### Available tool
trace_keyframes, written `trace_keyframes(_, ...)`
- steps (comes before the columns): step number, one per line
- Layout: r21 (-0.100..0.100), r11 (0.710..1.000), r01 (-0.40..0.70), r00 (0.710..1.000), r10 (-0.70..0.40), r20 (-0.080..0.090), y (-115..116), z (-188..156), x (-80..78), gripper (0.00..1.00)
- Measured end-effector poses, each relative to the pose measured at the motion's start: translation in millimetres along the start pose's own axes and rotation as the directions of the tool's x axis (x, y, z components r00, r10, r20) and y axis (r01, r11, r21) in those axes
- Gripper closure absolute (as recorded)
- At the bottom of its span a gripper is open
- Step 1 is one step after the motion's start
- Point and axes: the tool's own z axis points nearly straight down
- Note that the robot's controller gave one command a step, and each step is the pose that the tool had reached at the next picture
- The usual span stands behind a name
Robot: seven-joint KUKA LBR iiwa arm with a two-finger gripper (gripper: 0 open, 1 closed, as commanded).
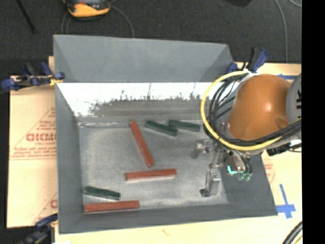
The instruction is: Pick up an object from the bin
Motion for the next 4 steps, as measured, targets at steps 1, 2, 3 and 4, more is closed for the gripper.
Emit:
trace_keyframes(1,0.001,1.000,0.001,1.000,-0.001,0.007,-0.1,-3.2,-1.6,0.00)
trace_keyframes(2,-0.001,0.998,-0.058,0.998,0.058,0.015,13.9,39.4,-4.6,0.00)
trace_keyframes(3,-0.001,0.999,-0.048,0.999,0.048,0.012,42.6,107.0,-22.2,0.00)
trace_keyframes(4,-0.001,0.997,-0.083,0.996,0.083,0.007,40.2,141.2,-21.8,1.00)
